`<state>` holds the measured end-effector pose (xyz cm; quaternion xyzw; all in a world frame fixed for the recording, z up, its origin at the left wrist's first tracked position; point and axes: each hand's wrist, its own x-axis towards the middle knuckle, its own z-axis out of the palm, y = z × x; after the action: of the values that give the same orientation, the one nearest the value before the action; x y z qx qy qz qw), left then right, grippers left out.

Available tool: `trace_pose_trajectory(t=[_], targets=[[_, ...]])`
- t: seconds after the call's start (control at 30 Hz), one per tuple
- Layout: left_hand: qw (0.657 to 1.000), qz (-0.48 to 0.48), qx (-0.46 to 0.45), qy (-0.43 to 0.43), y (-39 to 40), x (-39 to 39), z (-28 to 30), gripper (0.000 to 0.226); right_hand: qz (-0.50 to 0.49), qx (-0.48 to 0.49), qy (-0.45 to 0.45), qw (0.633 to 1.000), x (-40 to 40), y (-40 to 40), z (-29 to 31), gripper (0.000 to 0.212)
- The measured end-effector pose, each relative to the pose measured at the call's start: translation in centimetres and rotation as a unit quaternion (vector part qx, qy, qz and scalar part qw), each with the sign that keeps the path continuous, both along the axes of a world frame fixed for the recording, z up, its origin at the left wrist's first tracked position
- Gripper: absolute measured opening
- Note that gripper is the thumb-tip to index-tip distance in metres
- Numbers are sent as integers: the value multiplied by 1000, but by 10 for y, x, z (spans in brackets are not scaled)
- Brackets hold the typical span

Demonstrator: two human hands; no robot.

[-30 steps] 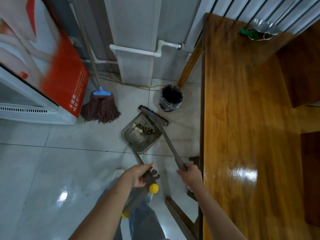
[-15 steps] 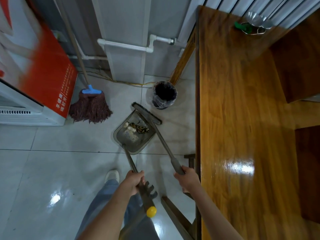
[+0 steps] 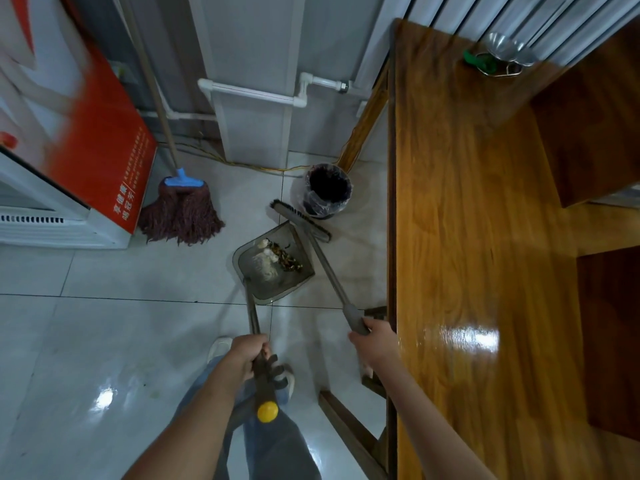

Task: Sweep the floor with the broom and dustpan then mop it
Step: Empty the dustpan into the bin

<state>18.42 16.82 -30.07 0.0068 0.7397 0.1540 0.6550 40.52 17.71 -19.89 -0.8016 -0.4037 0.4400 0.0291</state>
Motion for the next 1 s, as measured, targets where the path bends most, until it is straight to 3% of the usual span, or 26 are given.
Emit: trace_pose_trajectory(t=[0.57, 1.0], targets=[[998, 43, 39, 18, 16, -44, 36, 28, -37, -25, -9, 999, 5, -19, 8, 25], [993, 41, 107, -18, 43, -54, 75, 32, -52, -63, 13, 997, 9, -24, 21, 19]])
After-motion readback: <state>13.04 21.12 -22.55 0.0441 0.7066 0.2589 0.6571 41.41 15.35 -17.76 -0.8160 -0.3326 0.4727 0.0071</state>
